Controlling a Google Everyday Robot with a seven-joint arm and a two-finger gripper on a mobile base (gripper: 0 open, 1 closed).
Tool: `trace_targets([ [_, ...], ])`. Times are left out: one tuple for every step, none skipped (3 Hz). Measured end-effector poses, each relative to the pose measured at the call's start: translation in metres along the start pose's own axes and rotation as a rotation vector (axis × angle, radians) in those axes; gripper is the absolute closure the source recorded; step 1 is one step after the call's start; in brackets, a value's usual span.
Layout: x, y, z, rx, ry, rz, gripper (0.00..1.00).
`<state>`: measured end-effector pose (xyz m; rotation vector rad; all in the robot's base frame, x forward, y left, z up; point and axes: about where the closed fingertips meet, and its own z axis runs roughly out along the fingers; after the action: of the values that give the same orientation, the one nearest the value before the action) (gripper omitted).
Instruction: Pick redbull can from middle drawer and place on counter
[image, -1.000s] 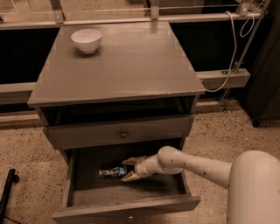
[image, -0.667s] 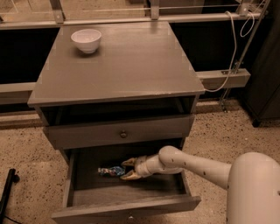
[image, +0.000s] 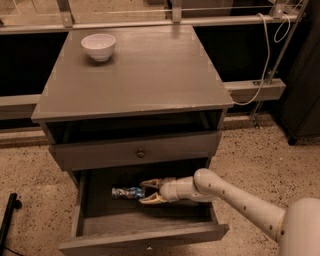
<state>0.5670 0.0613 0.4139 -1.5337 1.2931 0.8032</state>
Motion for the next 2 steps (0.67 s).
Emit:
trace_targets([
  [-0.052, 0.003, -0.04, 0.047, -0.09, -0.171, 1.0],
  [-0.129, 0.029, -0.094, 0.073, -0.079, -0.401, 1.0],
])
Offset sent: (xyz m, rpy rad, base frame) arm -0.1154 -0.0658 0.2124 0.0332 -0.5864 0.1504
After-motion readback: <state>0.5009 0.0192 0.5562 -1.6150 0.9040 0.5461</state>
